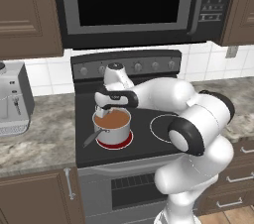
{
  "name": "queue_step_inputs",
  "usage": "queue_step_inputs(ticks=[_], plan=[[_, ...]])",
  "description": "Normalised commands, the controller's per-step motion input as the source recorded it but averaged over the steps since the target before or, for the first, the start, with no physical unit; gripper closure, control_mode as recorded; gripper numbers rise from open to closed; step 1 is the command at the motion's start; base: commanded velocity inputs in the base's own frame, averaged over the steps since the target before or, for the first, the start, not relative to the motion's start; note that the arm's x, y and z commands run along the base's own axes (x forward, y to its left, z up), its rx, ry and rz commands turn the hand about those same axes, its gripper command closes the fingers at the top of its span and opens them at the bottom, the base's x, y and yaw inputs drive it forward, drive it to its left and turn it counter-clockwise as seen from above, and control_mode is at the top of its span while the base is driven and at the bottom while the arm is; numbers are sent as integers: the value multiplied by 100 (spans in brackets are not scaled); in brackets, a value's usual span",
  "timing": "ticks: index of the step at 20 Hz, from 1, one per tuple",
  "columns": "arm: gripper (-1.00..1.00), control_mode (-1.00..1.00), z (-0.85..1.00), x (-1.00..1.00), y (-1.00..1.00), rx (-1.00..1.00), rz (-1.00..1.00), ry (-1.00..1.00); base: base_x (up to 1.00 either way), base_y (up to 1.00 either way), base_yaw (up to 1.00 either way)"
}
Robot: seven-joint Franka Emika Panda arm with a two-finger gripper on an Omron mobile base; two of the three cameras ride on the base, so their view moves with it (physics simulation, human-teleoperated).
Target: Pick up the sugar cube(s) and place them in the saucepan with hot chocolate.
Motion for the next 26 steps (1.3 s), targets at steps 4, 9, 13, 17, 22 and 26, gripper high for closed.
queue_step_inputs(ticks=[4, 9, 13, 17, 22, 26], plan=[[-100, -100, 0, 0, 0, 0, 0, 0, 0, 0, 0], [-100, -100, 0, 0, 0, 0, 0, -1, 0, 0, 0], [-100, -100, 0, 0, 0, 0, 0, 0, 0, 0, 0], [-100, -100, 1, -19, 0, 0, 0, 0, 0, 0, 0], [-100, -100, 18, -54, -9, 0, 0, -3, 0, 0, 0], [-100, -100, 25, -53, -8, 1, 0, -7, 0, 0, 0]])
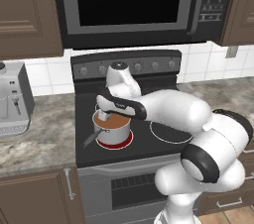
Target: Pick up the sugar cube(s) and place them in the saucepan with hot chocolate.
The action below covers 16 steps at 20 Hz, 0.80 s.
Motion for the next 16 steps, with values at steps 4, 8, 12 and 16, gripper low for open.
queue_step_inputs(ticks=[4, 8, 12, 16], plan=[[-100, -100, 19, -13, -13, 6, 0, -8, 0, 0, 0], [-100, -100, 19, 0, -20, 8, 0, -5, 0, 0, 0], [-100, -100, 8, 0, -15, 5, 0, -4, 0, 0, 0], [-100, -100, 3, -1, -5, 3, 0, -3, 0, 0, 0]])
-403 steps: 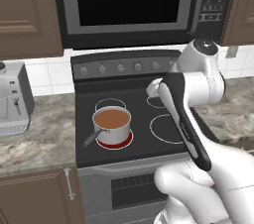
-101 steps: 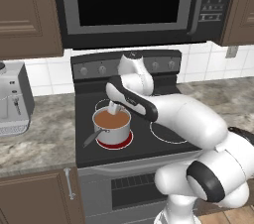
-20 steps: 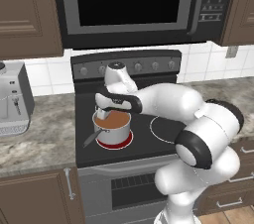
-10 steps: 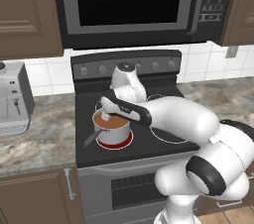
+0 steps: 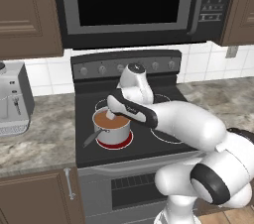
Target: Pick up the sugar cube(s) and place them in the saucepan with hot chocolate.
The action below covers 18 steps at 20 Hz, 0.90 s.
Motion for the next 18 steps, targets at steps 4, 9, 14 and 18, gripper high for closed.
queue_step_inputs(ticks=[4, 9, 14, 18], plan=[[-100, -100, 6, -14, -16, 7, 0, -9, 0, 0, 0], [-100, -100, 12, -21, -30, 11, 0, -16, 0, 0, 0], [-100, -100, 18, -22, -29, 12, 0, -18, 0, 0, 0], [-100, -100, 18, -34, -28, 13, 0, -18, 0, 0, 0]])
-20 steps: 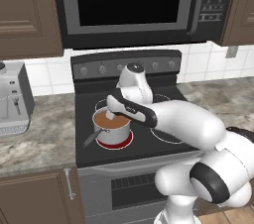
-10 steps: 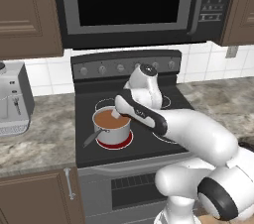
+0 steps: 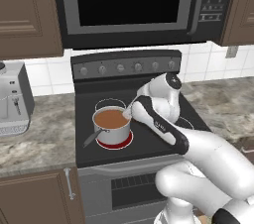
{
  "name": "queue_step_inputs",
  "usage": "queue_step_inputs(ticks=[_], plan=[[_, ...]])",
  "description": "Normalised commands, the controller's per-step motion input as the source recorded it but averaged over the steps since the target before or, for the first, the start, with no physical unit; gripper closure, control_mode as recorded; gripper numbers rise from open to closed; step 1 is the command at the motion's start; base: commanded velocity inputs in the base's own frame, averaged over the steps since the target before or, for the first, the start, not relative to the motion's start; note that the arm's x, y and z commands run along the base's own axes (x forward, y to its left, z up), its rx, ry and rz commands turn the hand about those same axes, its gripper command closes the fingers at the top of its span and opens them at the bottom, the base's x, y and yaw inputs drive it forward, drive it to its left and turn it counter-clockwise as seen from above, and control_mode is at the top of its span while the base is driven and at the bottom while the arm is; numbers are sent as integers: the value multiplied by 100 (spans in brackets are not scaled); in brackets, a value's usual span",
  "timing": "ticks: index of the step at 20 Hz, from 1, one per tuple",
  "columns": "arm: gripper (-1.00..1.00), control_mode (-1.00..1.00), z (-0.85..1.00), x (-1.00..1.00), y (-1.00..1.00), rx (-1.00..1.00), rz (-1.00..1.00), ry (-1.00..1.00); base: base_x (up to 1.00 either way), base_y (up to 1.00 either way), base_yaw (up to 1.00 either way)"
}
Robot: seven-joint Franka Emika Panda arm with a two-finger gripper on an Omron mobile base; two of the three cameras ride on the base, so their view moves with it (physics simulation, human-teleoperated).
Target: Pick up the sugar cube(s) and place them in the saucepan with hot chocolate.
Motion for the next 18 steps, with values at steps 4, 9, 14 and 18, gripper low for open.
queue_step_inputs(ticks=[4, 9, 14, 18], plan=[[-100, -100, 25, -34, -29, 14, 0, -13, 0, 0, 0], [-100, -100, 34, -21, -44, 16, 0, -3, 0, 0, 0], [-100, -100, 61, -15, -26, 20, 0, -4, 0, 0, 0], [-100, -100, 54, -14, -57, 24, 0, -2, 0, 0, 0]])
